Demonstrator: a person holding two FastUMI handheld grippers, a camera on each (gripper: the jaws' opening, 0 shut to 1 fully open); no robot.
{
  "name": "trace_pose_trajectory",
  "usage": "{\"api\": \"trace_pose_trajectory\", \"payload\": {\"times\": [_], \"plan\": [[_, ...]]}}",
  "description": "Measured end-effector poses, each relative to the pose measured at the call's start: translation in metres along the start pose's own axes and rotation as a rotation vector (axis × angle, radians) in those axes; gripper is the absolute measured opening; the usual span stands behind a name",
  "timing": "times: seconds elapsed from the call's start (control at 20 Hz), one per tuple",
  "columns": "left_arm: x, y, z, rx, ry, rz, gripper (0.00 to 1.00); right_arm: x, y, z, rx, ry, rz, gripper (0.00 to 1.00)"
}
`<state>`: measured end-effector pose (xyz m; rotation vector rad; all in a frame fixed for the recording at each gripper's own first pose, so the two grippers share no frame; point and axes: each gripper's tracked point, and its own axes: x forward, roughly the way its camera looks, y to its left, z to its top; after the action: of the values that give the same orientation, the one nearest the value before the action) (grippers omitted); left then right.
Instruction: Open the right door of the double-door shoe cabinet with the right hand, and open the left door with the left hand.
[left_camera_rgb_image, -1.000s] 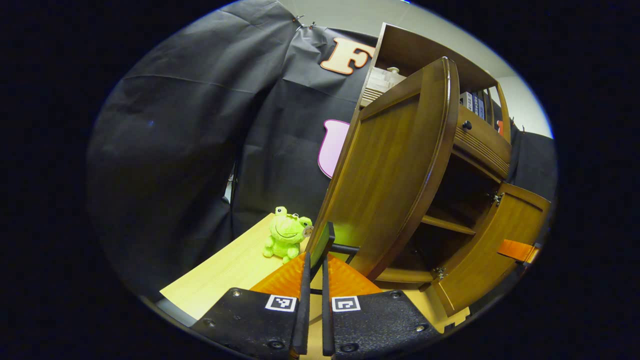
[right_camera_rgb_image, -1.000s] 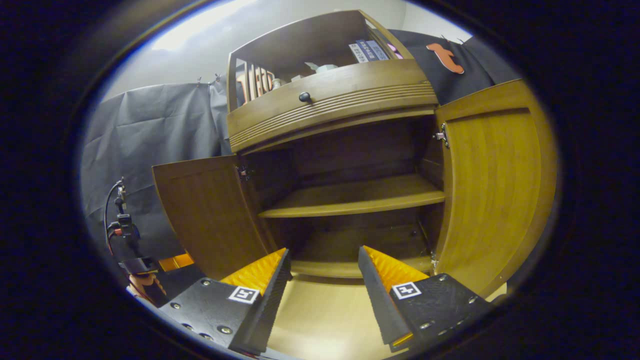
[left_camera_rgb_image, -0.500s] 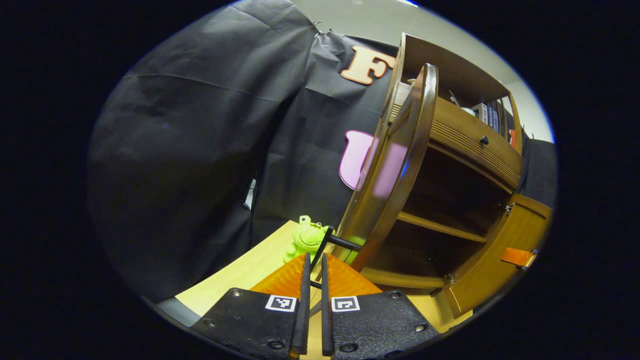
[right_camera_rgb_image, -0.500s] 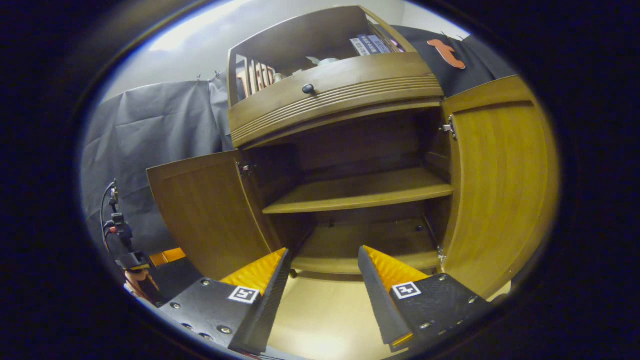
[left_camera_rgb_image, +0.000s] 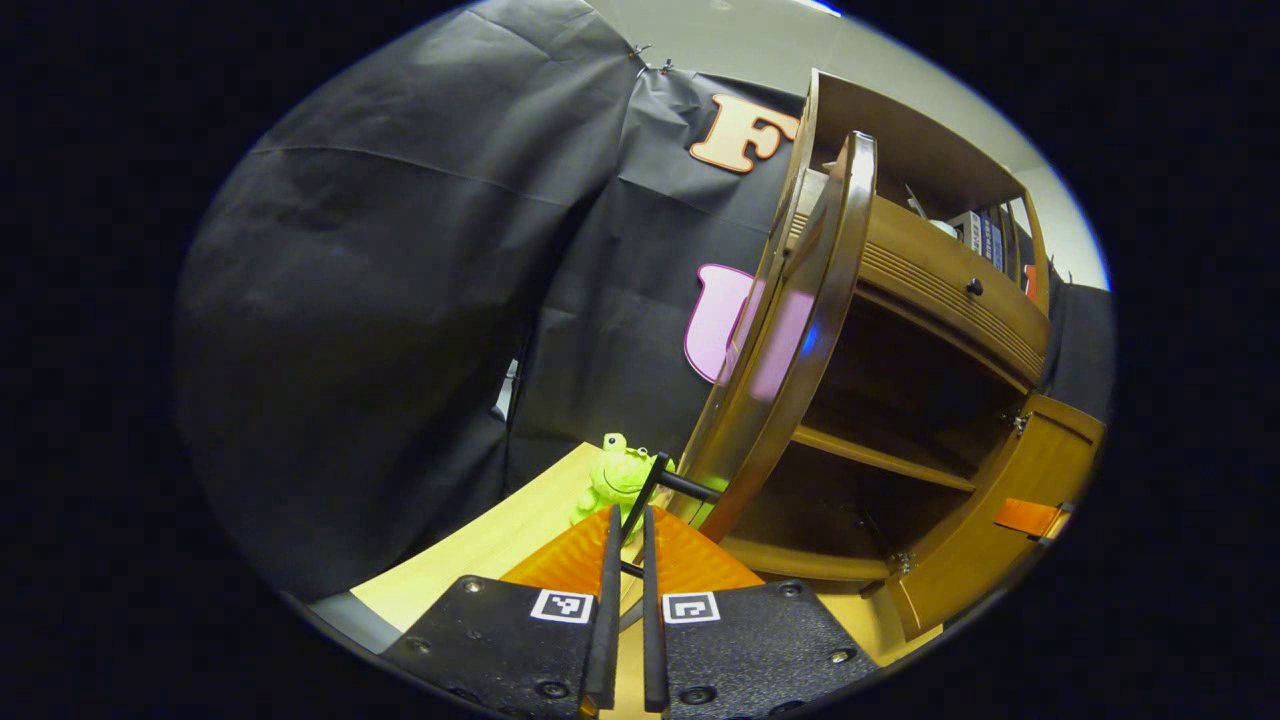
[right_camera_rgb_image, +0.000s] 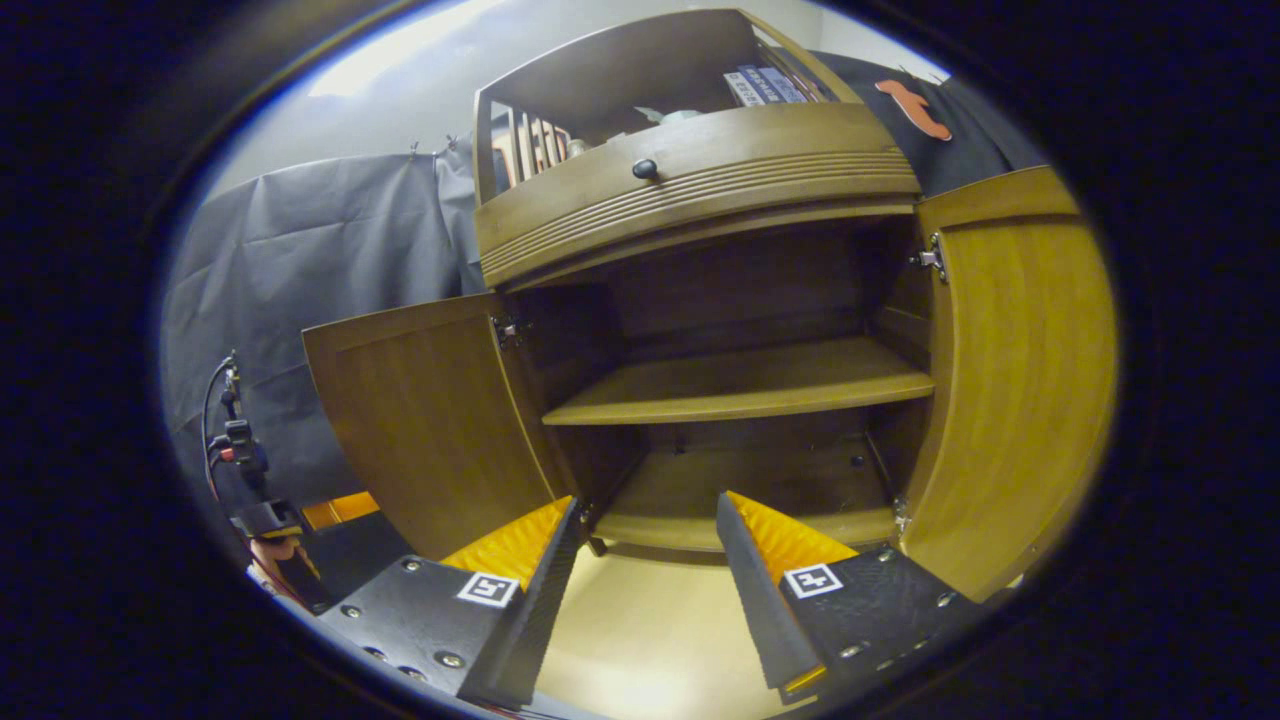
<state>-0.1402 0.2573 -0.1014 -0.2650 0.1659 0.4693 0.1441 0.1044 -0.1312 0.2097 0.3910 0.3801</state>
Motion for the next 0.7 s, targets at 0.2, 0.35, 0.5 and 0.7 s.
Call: {"api": "trace_pose_trajectory", "payload": {"times": [0.2,0.35,0.5,0.7], "plan": [[-0.006,-0.005,0.006,0.005,-0.017,0.002,0.11,0.001,-0.005,0.000,0.009,-0.001,-0.003,0.81],[-0.014,-0.009,0.020,0.017,-0.058,0.009,0.12,0.003,-0.004,0.001,0.014,0.002,0.004,0.81],[-0.023,-0.015,0.040,0.039,-0.102,0.019,0.12,0.002,-0.002,0.000,0.013,0.001,0.014,0.81],[-0.047,-0.033,0.086,0.072,-0.200,0.017,0.11,-0.003,-0.001,-0.002,-0.014,0.001,0.016,0.81]]}}
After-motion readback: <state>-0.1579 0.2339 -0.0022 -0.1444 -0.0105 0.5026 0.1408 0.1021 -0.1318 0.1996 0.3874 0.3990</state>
